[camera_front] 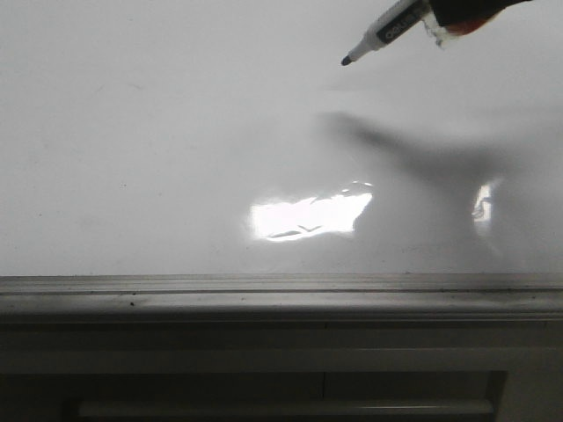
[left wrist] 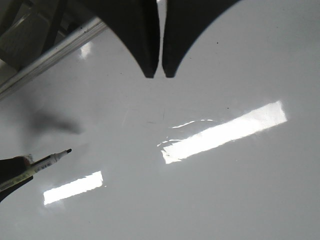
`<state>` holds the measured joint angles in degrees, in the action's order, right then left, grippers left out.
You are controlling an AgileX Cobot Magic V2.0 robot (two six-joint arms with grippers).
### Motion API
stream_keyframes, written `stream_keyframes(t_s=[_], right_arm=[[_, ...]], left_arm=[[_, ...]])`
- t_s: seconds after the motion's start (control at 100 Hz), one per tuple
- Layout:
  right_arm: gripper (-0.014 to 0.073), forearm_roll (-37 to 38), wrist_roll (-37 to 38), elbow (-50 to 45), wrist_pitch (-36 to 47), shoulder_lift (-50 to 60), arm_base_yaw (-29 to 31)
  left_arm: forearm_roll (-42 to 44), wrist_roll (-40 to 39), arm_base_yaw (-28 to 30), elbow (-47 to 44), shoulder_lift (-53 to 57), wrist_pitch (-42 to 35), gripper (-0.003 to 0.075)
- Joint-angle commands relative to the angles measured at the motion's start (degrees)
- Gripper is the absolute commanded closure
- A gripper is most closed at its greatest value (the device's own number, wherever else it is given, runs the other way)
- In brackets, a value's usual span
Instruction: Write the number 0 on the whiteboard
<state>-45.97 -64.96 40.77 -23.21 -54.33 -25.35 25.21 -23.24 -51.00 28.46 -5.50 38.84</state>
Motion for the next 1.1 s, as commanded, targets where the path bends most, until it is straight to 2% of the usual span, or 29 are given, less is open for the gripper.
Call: stream_keyframes(t_s=[0.0, 0.17, 0.58, 0.87, 1.09], right_arm=[[0.0639, -0.64, 0.1, 2.12, 3.31, -0.72, 0.3], [0.0639, -0.61, 0.1, 2.12, 5.48, -2.5, 0.3], [0.0639, -0.61, 0.1, 2.12, 4.67, -5.71, 0.19], [0.0639, -0.28, 0.1, 2.12, 1.21, -8.01, -1.75], [0.0639, 2.8, 0.86, 2.12, -4.02, -8.46, -2.38]], left_arm=[[0.66, -0.58, -0.48, 1.3, -0.74, -4.39, 0.074], [0.66, -0.58, -0.48, 1.3, -0.74, -4.39, 0.074], [0.66, -0.58, -0.48, 1.3, -0.74, -4.39, 0.074], [0.66, -0.58, -0.48, 1.3, -0.74, -4.39, 0.074], [0.56, -0.58, -0.48, 1.3, -0.74, -4.39, 0.074]])
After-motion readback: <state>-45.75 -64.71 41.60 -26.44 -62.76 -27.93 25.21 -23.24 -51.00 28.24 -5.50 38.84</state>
